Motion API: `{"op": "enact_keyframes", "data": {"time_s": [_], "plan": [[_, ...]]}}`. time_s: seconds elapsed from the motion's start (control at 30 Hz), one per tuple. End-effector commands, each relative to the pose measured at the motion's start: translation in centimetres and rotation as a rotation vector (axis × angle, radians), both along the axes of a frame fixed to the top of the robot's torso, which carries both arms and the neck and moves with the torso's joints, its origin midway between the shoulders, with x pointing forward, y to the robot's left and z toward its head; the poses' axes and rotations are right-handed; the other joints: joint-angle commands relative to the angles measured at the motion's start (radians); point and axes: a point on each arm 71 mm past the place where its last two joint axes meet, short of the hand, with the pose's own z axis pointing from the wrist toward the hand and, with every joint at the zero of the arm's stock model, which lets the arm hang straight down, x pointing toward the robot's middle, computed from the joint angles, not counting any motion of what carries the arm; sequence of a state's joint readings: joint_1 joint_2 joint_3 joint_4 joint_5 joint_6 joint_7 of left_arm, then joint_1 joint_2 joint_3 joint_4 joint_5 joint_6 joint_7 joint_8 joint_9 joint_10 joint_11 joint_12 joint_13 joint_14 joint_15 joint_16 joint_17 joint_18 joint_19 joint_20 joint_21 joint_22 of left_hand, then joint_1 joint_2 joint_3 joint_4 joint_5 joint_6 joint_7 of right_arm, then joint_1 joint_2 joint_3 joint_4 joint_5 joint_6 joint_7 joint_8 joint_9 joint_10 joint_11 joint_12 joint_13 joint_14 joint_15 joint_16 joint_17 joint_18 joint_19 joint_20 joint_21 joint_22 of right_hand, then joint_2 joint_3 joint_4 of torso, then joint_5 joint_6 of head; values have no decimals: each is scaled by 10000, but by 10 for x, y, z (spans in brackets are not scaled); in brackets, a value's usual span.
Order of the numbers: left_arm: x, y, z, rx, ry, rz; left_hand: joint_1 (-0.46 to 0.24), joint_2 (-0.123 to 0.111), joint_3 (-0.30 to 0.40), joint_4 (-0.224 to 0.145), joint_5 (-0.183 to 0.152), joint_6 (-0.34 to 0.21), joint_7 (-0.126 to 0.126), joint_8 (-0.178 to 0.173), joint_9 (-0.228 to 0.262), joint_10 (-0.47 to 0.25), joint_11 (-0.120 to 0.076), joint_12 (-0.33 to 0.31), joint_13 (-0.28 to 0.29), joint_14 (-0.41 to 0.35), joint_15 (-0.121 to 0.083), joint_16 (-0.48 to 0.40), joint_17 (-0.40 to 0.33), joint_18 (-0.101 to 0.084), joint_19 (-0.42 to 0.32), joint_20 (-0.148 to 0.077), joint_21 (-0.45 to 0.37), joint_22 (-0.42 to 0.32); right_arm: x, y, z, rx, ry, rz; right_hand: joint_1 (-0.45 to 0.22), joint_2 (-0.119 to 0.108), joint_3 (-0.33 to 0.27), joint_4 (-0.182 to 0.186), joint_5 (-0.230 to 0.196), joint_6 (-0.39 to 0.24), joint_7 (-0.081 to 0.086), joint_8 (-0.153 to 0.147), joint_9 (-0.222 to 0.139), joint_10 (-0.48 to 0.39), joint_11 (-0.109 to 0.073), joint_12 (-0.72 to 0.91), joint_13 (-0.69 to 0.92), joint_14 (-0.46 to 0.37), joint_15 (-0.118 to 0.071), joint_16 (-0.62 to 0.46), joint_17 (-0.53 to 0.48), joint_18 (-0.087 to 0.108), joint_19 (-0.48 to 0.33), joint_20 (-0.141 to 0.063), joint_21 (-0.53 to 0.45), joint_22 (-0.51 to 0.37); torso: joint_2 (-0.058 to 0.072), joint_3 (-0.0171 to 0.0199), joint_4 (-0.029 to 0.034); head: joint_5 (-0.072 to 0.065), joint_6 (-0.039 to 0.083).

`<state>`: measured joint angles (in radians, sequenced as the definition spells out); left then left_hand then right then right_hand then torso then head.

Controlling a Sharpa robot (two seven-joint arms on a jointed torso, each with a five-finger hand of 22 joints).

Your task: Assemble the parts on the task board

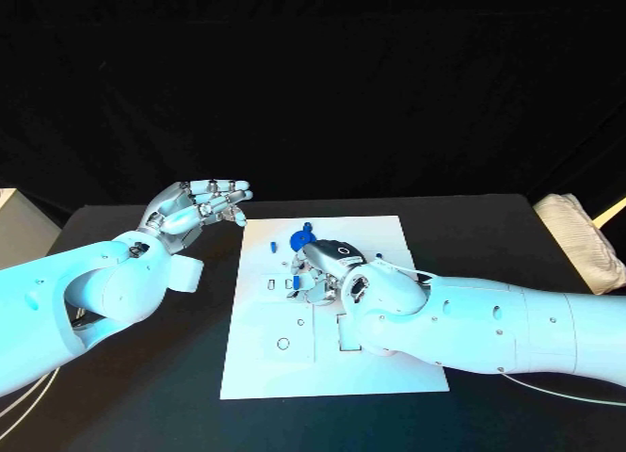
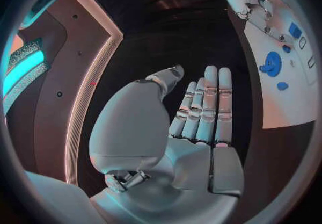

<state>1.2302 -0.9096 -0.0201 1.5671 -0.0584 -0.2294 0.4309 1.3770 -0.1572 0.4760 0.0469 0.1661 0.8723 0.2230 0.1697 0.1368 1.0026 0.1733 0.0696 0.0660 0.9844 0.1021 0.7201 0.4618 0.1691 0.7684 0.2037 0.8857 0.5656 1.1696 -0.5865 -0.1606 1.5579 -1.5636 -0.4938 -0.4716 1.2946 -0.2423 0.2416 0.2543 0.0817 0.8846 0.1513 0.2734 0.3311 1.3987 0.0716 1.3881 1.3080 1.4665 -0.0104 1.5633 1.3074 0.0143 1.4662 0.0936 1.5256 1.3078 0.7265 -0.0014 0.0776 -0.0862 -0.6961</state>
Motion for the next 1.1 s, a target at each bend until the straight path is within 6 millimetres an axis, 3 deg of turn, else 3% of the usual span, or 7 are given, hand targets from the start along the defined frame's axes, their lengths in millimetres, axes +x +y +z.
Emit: {"op": "enact_keyframes", "data": {"time_s": [0.03,0.4,0.5,0.6,0.7,0.83,1.1], "plan": [[-1,-2,1,-21,-80,-179,-83,-24,34,35,-66,-4,117,-32,-15,-58,3,-2,6,-77,0,65,-9,126,-63,-20,32,9,-3,0,4,389,-372,153,175,131,-532,289,-74,-103,26,-68,-44,-71,8,-47,735,983,89,-35,2388,-10,798,79,-60,2266,5,4,9,4,-5],[4,-3,-6,1275,191,-121,-541,-143,-267,394,-93,68,-60,96,38,1167,-299,1003,412,859,-276,1413,603,165,422,-189,528,208,-6,-20,27,2052,-464,458,702,420,-801,317,502,-152,61,-130,-123,-83,33,-44,728,964,110,-72,2312,45,697,100,-281,2121,-60,28,-37,72,5],[6,-3,-13,2243,681,-124,-830,-151,-656,757,-106,212,-205,552,226,1604,-514,2190,1087,1391,-449,2866,1432,163,938,-390,1123,482,-1,-32,36,2909,49,512,1005,582,-599,252,816,-132,65,-120,-134,-136,31,-87,687,946,108,-105,2243,118,561,98,-571,1926,-105,38,-49,88,-21],[8,-5,-20,3641,1078,-294,-659,-93,-1124,1117,17,188,-661,1821,889,745,-860,5556,3445,2790,-702,5393,4499,46,1807,-751,2361,1561,6,-49,46,3809,786,76,1099,655,-450,265,1039,12,38,-20,-105,-235,11,-172,607,915,91,-163,2130,204,394,88,-926,1689,-167,55,-91,162,-61],[8,-9,-29,5018,1691,-751,-796,-29,-1339,1557,7,524,-905,2969,1582,910,-1211,7473,4667,4122,-1068,6660,6777,-347,3440,-947,3719,3645,12,-68,56,4554,1349,-429,1094,657,-441,271,1060,25,36,-8,-101,-244,7,-180,599,915,89,-163,2129,211,381,86,-954,1670,-227,66,-95,199,-117],[8,-15,-41,7515,2576,-1717,-1484,130,-1708,2437,19,-32,-929,3783,2268,432,-1196,8386,5344,4243,-1096,6733,7005,-392,3545,-1016,3924,3873,19,-91,70,5089,1545,-964,1075,654,-436,284,1093,34,34,4,-97,-253,5,-186,593,914,86,-165,2127,211,381,84,-958,1669,-306,91,-116,276,-230],[17,-32,-46,10754,3101,-2566,-2068,337,-2282,2465,20,-238,-1092,4779,3094,335,-1309,8923,5681,4465,-1191,6919,7475,-456,3774,-1083,4174,4251,28,-118,83,5408,1494,-1672,1037,649,-426,302,1160,13,35,7,-97,-287,5,-217,561,911,82,-171,2118,216,373,79,-980,1656,-396,145,-131,390,-325]]}}
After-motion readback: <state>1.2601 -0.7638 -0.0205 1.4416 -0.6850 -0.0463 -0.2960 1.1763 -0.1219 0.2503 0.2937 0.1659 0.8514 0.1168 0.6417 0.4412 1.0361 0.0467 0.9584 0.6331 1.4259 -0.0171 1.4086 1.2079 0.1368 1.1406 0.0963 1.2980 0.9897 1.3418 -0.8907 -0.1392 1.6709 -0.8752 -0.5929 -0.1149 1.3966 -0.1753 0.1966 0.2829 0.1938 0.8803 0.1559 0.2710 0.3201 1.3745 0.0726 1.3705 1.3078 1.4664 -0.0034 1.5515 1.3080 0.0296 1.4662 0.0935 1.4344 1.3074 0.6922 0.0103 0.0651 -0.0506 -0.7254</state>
